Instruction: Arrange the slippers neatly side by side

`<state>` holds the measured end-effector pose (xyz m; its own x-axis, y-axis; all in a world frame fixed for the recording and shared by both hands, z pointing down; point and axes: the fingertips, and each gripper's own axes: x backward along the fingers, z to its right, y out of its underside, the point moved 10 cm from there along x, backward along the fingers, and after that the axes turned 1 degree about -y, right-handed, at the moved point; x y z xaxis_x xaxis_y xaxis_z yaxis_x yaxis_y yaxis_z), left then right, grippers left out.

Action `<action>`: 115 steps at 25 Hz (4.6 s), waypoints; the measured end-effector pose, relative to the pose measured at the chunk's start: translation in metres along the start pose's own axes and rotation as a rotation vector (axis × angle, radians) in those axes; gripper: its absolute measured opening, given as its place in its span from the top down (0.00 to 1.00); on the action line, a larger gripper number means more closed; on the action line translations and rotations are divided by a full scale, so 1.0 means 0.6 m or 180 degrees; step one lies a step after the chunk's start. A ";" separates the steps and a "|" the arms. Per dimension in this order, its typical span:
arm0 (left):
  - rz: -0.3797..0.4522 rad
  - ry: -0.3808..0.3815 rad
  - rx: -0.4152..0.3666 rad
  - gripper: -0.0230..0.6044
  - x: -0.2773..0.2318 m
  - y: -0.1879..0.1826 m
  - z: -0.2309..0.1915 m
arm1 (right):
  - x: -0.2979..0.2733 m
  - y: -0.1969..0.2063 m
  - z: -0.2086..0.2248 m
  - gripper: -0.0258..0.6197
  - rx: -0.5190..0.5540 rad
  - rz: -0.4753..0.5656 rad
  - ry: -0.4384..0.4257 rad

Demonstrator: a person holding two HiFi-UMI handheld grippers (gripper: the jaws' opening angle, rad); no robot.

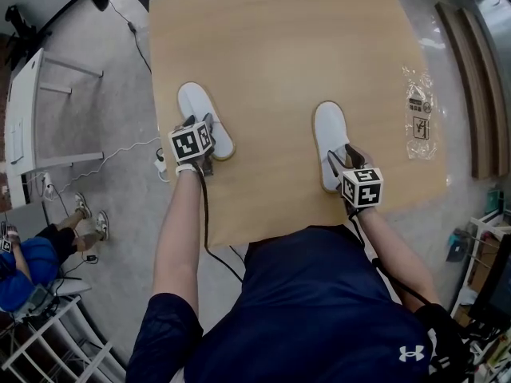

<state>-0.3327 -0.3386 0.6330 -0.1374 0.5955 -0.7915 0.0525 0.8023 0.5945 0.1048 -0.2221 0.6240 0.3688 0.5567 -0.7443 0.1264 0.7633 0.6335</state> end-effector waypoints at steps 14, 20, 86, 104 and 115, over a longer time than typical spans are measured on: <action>-0.0078 0.0134 -0.0139 0.63 0.058 0.087 0.100 | -0.020 0.031 -0.005 0.59 0.0101 -0.0176 -0.0109; -0.0108 0.0232 -0.0272 0.63 0.073 0.125 0.154 | -0.025 0.036 -0.001 0.62 0.0319 -0.0191 -0.0129; 0.0553 0.1142 -0.0092 0.79 0.271 0.123 0.341 | 0.157 -0.086 -0.041 0.94 -0.0367 0.0969 -0.0707; 0.1225 0.2016 -0.0614 0.96 0.359 0.048 0.389 | 0.212 -0.140 -0.146 0.94 0.0216 0.1586 -0.1452; 0.0976 0.2126 -0.0667 0.96 0.333 0.061 0.413 | 0.218 -0.144 -0.155 0.94 0.0350 0.1564 -0.1488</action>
<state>-0.1130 -0.1801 0.4614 -0.7193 0.5862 -0.3727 0.0050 0.5410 0.8410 0.0564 -0.1848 0.4524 0.7629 0.6110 -0.2115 -0.0735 0.4070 0.9105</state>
